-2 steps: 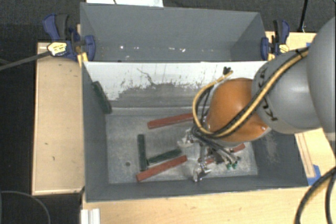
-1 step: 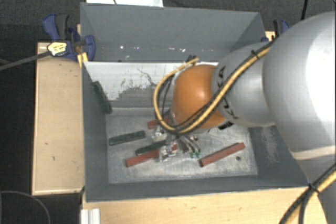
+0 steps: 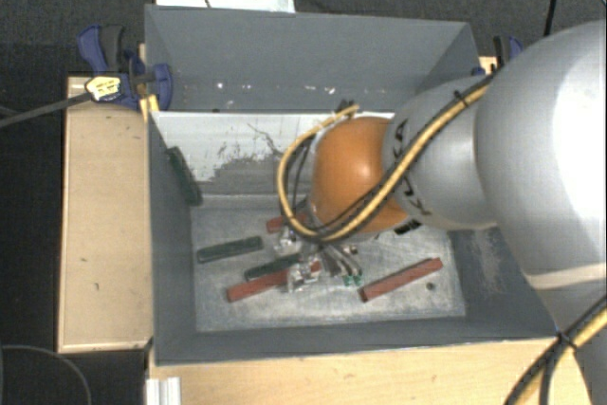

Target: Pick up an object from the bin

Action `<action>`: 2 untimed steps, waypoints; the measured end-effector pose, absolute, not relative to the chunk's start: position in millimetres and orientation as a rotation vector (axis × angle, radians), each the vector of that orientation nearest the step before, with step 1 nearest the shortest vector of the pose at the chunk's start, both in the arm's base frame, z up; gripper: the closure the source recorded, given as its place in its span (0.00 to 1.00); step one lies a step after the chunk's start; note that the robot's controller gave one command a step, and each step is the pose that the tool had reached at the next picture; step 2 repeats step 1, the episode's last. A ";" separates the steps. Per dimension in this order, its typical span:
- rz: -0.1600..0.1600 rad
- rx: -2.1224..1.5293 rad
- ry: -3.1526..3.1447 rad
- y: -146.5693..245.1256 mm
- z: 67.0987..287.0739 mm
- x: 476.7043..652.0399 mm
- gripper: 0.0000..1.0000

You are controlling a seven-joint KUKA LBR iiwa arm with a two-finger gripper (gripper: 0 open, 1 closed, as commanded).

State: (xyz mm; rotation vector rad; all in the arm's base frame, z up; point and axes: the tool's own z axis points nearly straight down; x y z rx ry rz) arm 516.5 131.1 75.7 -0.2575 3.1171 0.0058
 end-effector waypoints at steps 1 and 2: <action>0.000 -0.208 3.136 118.4 280.0 515.8 1.00; 0.000 -0.208 3.136 118.4 280.0 515.8 1.00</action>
Offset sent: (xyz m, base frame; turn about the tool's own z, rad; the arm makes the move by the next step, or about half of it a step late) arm 0.0000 0.0000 0.0000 0.0000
